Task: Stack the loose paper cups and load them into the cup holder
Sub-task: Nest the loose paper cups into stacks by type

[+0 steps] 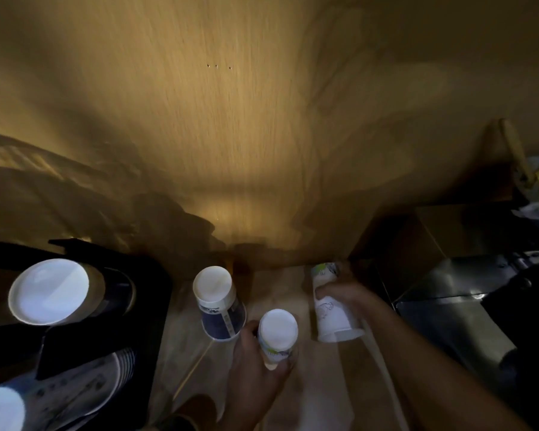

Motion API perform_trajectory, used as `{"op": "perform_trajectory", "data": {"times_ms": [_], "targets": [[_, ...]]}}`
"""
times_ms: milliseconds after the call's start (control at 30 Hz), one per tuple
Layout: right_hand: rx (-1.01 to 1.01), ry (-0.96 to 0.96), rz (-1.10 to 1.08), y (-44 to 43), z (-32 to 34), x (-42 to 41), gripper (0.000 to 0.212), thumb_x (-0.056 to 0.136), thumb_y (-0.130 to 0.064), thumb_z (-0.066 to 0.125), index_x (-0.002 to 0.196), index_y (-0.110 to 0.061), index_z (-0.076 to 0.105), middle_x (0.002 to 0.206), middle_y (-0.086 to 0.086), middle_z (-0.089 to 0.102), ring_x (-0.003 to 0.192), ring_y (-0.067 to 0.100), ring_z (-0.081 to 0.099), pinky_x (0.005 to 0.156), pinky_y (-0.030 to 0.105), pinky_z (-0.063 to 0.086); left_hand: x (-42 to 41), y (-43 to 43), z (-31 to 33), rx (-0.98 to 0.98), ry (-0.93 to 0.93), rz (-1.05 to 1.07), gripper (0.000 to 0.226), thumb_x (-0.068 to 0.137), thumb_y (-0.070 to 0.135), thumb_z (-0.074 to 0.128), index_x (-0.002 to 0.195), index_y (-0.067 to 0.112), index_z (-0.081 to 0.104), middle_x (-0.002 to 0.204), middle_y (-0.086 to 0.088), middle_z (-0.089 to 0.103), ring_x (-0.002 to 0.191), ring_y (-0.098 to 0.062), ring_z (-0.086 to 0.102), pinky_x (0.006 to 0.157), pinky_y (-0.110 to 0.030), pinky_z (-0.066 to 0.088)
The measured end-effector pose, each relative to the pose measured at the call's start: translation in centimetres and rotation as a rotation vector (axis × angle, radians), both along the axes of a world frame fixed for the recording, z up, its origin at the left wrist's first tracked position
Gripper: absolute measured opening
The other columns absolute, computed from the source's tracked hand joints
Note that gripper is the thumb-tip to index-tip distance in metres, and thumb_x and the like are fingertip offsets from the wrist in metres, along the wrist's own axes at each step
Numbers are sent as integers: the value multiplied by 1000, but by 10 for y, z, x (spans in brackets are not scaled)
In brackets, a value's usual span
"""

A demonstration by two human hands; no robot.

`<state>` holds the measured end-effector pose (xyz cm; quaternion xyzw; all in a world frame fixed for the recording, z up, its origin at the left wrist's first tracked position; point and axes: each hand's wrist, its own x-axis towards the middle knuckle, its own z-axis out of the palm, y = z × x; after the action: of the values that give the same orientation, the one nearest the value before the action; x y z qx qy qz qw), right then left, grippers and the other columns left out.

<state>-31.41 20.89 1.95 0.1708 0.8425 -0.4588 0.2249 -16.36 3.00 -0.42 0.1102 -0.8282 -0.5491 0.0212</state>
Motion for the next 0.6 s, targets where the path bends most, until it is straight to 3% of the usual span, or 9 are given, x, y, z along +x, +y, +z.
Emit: {"op": "perform_trajectory", "data": {"times_ms": [133,200,300,433,600], "targets": [[-124,170,-70,-3,8,7,90,60,-10,77,132,-26,26,128,14,48,110,33,53,92,50,48,4,-3,3,5,-11,4,70,51,47,76,103,63,33,109,22,53,102,-5,57,82,-35,53],[-170,288,-126,-6,21,12,77,62,-9,77,119,-27,29,121,11,52,103,29,56,90,47,49,7,-4,5,20,7,26,69,52,46,77,103,62,34,111,16,56,102,-11,60,82,-40,55],[-237,452,-228,-13,44,23,76,64,-9,77,114,-31,25,110,4,50,96,24,55,82,37,46,13,-5,6,39,4,25,68,53,39,83,101,56,37,110,14,57,100,-13,60,81,-41,55],[-385,643,-166,-21,72,54,80,61,-18,79,114,-43,25,110,-10,50,102,14,56,86,36,49,24,-5,11,65,35,2,62,57,22,86,95,46,42,104,19,55,96,-1,57,75,-21,48],[-430,781,40,-23,80,100,87,59,-32,78,124,-48,23,128,-4,44,112,11,54,89,34,51,37,-3,20,172,-15,-57,61,57,13,84,94,37,44,104,18,55,93,10,55,69,-7,45]]}}
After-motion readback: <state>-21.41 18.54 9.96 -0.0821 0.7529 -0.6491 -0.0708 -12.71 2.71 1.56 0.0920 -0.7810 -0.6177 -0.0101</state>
